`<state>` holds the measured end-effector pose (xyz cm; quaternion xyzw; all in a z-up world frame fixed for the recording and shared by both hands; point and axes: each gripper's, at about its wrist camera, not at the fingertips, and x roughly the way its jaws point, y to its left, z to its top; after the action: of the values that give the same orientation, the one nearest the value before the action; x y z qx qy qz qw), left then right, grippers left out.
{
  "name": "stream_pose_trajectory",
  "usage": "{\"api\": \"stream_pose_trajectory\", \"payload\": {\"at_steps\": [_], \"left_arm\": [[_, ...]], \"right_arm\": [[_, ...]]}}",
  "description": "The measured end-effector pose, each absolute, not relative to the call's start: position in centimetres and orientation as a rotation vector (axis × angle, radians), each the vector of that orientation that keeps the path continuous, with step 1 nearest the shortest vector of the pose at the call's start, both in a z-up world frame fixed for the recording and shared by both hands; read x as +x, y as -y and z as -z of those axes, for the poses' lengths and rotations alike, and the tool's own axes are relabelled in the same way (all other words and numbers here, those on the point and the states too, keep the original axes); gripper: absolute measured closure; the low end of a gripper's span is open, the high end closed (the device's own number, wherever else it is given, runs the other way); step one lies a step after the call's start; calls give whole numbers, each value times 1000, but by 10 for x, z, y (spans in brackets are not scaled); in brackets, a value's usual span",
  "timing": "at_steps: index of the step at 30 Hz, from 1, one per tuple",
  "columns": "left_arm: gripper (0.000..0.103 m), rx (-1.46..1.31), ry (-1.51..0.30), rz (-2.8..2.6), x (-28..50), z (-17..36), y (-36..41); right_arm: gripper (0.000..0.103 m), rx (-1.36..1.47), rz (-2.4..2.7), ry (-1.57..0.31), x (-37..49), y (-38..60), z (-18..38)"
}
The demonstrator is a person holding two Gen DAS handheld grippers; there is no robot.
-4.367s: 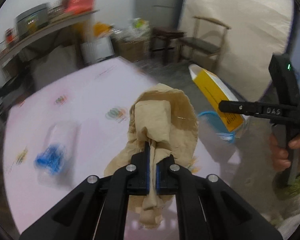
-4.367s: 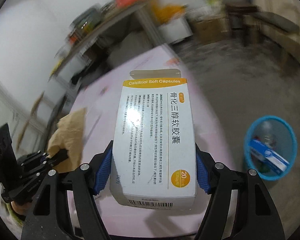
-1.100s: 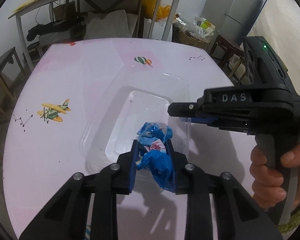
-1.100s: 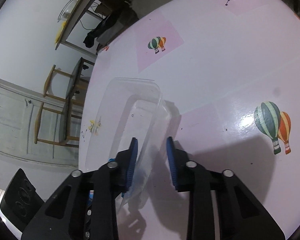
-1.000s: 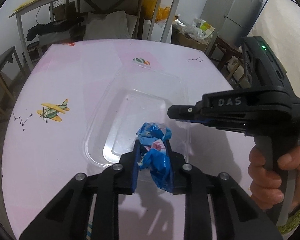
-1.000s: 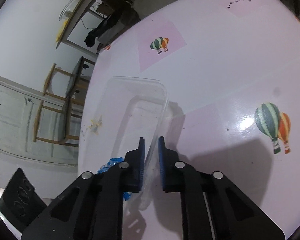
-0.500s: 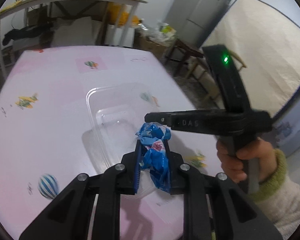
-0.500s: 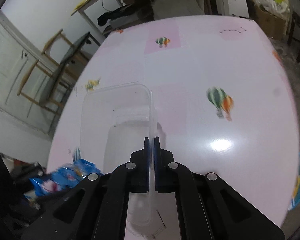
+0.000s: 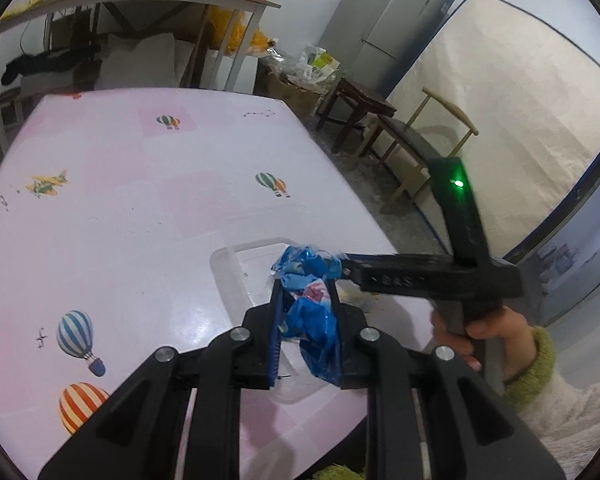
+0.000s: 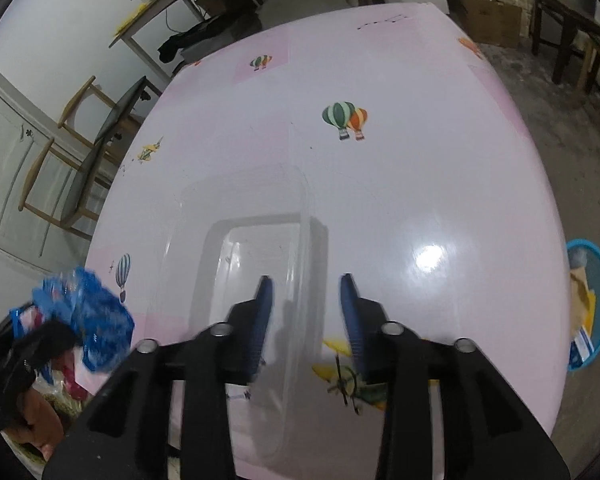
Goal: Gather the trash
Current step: 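Grasp the blue wrapper with the left gripper while the right gripper grasps the clear tray rim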
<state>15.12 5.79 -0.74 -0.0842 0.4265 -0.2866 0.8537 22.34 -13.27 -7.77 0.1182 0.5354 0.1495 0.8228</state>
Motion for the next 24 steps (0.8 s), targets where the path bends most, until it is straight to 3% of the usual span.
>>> {"api": "stream_pose_trajectory", "payload": {"at_steps": [2,6,8,24], "left_arm": [[85,-150,-894,587,150,9,-55],[85,-80,-890,553,150,13,-44],[85,-32,-880,531,149,14,-37],[85,97,-799,486,143,0,-22]], "right_arm": [[66,246,-299,-1138,219,133,81],[91,275,-276,-1123,216,136,88],[98,282,-269,-1112,212,138,88],[100,308,-202,-1070,207,155,88]]}}
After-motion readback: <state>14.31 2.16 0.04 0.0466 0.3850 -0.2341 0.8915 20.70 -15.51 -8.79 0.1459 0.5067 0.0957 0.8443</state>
